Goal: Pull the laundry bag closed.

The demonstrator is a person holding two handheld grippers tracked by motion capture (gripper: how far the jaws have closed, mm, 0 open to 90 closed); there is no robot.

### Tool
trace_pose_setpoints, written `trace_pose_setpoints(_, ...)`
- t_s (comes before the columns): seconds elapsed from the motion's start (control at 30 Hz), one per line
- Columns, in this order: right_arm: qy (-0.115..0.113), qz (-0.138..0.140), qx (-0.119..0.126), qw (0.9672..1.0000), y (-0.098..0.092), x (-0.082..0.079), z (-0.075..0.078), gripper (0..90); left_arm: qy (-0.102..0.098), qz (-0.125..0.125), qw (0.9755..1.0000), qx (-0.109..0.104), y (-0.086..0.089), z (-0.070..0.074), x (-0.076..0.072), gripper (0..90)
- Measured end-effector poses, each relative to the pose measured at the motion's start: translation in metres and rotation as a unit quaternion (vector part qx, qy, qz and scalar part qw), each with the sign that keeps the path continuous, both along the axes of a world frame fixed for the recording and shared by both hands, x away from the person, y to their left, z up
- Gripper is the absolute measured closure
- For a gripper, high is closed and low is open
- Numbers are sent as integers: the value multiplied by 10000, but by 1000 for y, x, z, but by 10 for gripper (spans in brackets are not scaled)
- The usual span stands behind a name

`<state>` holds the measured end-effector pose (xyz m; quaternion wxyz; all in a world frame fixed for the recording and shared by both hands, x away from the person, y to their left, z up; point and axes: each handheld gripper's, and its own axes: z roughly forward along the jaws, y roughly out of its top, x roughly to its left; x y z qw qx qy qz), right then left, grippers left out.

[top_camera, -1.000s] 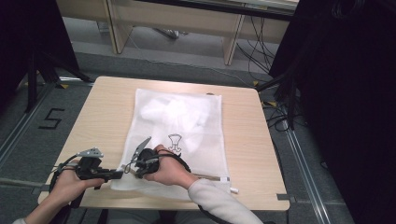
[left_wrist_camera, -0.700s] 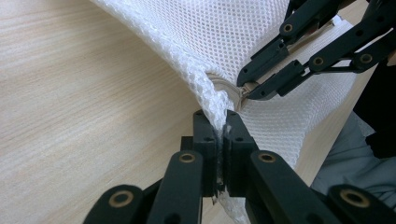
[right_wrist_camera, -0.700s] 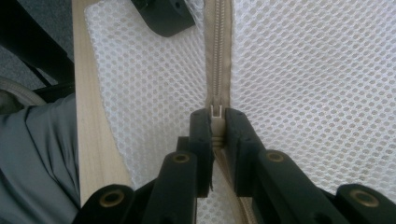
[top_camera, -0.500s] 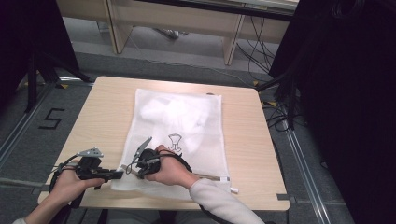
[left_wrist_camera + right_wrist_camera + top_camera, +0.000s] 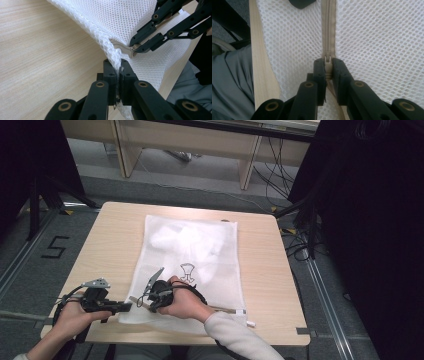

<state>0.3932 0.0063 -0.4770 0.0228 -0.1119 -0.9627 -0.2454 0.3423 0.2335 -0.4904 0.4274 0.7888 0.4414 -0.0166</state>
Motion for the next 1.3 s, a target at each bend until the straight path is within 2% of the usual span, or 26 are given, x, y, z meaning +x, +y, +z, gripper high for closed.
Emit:
trace_pose_setpoints(0.03, 38, -122, 1, 9999, 0, -2, 0, 827, 5, 7, 10000, -15, 0, 0, 0, 855)
trace_pose_setpoints(0.2, -18, 19, -16, 10000, -2, 0, 0, 827, 11, 5, 10000, -14, 0, 0, 0, 855)
trace_pose_setpoints(0.47, -1, -27, -105, 9999, -6, -1, -1, 826, 19, 16, 10000, 21, 0, -1, 0, 855)
trace_pose_setpoints(1.13, -7, -44, -115, 9999, -12, -1, -1, 826, 40, 40, 10000, 27, 0, -1, 0, 855)
trace_pose_setpoints(1.17, -53, 92, -80, 9999, -12, 0, -1, 826, 33, 52, 10000, 38, 0, -1, 0, 855)
trace_pose_setpoints(1.3, -29, -7, -122, 9999, -12, -1, 0, 826, 33, 37, 10000, 50, 1, -1, 0, 855)
